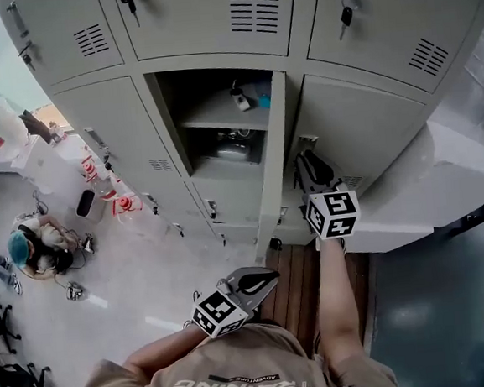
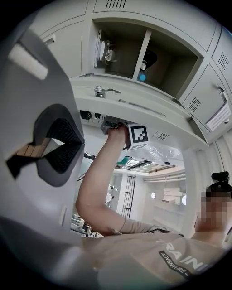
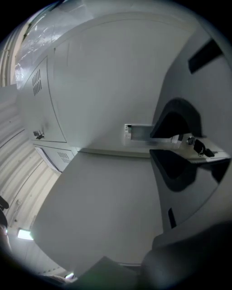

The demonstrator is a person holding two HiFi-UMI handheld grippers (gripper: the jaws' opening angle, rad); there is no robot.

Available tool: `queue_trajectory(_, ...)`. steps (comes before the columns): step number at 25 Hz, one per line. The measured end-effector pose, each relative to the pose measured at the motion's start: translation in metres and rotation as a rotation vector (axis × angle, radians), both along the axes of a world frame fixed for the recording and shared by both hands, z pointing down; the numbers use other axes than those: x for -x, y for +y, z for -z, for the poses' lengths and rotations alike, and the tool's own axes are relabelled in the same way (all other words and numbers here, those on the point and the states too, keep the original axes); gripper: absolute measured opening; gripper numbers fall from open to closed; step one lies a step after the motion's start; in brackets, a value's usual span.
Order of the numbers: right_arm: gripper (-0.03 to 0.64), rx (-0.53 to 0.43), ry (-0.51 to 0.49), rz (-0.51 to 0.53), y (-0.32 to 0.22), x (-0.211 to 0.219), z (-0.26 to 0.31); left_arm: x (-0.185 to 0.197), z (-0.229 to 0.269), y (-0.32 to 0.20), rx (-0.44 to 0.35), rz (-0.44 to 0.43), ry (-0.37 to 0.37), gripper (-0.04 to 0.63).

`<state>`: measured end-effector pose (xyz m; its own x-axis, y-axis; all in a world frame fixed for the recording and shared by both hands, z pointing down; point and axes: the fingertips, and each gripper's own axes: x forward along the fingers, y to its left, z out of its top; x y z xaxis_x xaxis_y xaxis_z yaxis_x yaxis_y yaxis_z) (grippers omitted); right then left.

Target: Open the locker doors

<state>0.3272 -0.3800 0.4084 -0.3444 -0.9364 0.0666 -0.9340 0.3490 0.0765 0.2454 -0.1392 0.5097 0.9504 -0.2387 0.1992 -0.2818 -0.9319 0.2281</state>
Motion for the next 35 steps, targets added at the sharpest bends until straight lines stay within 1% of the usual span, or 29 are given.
queue_trajectory(3,0.048,0.002,0.019,0.005,-0.010,0.002,-0.005,-0.001,-0.003,-0.003,0.000,0.014,-0.006,0.006)
queue_trajectory(10,0.049,-0.013,0.019,0.023,-0.027,0.009,-0.003,-0.005,-0.003,-0.006,-0.008,0.024,-0.001,0.006)
queue_trajectory(16,0.049,-0.002,-0.041,0.032,-0.025,0.008,-0.002,0.002,-0.003,-0.003,-0.012,0.038,0.004,0.006)
queue_trajectory(21,0.049,-0.009,-0.040,0.086,0.003,0.014,-0.001,0.005,-0.003,0.000,-0.011,0.036,0.008,0.006)
queue_trajectory(25,0.049,-0.003,-0.048,0.161,0.043,0.014,-0.003,0.003,-0.002,0.013,-0.016,0.007,0.011,0.006)
queue_trajectory(28,0.049,-0.019,-0.056,0.209,0.076,0.009,-0.002,0.001,-0.002,0.020,-0.018,-0.013,0.009,0.006)
queue_trajectory(31,0.051,-0.031,-0.060,0.221,0.108,0.000,-0.003,-0.003,-0.002,0.029,-0.017,-0.042,0.004,0.006)
queue_trajectory(35,0.054,-0.033,-0.046,0.203,0.145,-0.019,-0.003,-0.015,0.001,0.039,-0.033,-0.091,0.003,0.006)
